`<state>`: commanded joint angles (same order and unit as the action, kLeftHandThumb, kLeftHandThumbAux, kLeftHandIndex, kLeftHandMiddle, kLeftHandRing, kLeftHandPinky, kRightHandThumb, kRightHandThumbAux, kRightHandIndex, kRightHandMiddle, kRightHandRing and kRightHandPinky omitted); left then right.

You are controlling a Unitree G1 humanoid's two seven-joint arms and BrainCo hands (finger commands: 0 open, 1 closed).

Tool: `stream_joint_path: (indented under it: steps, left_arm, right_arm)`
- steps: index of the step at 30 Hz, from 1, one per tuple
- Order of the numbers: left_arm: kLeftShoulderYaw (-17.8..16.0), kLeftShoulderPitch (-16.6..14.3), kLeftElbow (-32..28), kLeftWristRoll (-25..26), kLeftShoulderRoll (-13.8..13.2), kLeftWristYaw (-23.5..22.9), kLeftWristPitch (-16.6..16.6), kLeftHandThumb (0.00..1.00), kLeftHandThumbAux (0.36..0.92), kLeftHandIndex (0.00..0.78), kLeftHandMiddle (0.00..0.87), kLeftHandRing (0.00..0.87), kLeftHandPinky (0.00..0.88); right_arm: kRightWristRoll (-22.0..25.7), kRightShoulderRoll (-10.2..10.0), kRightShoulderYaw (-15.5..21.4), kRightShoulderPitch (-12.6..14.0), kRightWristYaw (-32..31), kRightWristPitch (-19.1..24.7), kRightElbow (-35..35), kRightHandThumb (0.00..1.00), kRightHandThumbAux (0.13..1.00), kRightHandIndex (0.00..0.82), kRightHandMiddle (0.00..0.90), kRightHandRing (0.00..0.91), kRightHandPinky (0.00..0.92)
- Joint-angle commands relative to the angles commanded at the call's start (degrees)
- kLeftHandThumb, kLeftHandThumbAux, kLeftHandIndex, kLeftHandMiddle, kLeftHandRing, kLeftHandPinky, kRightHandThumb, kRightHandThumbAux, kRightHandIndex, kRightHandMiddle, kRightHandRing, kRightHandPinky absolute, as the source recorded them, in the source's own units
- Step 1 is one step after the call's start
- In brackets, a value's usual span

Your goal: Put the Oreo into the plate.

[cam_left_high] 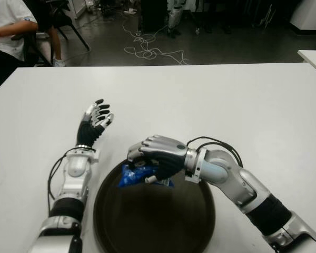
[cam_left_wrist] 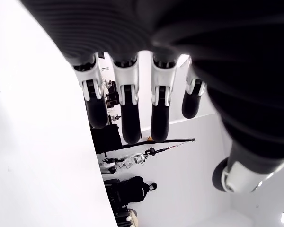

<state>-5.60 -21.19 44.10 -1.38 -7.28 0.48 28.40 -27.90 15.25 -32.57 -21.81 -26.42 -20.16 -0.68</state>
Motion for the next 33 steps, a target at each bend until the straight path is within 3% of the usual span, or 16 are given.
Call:
stream_joint_path:
  steps: [13,24,27,29,30,33]
  left_arm:
    - [0.32,-0.30,0.33,-0.85,-0.23,0.41,-0.67,0.119,0.649,0.164,0.247,0.232,0.204]
    - [0.23,-0.21,0.16,-1.07,-0.17,0.74,-0.60,0.139,0.662,0.159,0.251,0.235,0.209]
    - [0.16,-0.16,0.17,-0.86,-0.13,0.52,-0.52,0.159,0.672,0.159,0.253,0.237,0.219]
    - [0.03,-0.10,0.14,-0.46,-0.01,0.14,-0.41,0.170,0.665,0.157,0.250,0.236,0.208]
    - [-0.04,-0.08,0.13,-0.23,0.06,-0.05,-0.38,0.171,0.654,0.156,0.249,0.234,0.201]
    - [-0.11,0.04,-0.12,0.11,0.17,-0.32,-0.16,0.164,0.640,0.154,0.250,0.232,0.190]
  right_arm:
    - [1.51,-0.46,1.61,1.41,1.10,-0.66,0.43,0.202,0.845,0.576,0.735,0.755,0.767]
    - [1.94,-0.77,2.86,3.10,2.96,-1.54,0.23,0.166,0.857,0.520,0.652,0.650,0.606]
    - [1.82,-0.41,3.12,3.39,3.08,-1.76,0.32,0.094,0.859,0.480,0.576,0.569,0.515]
    - [1.12,0.16,2.85,3.36,3.33,-2.63,1.84,0.038,0.816,0.343,0.398,0.386,0.308]
    - [0.65,0.40,2.61,3.26,3.46,-3.10,2.77,0.024,0.780,0.229,0.259,0.247,0.197]
    - [-0.94,1.29,1.72,1.73,2.66,-4.01,4.79,0.007,0.707,0.077,0.085,0.080,0.064]
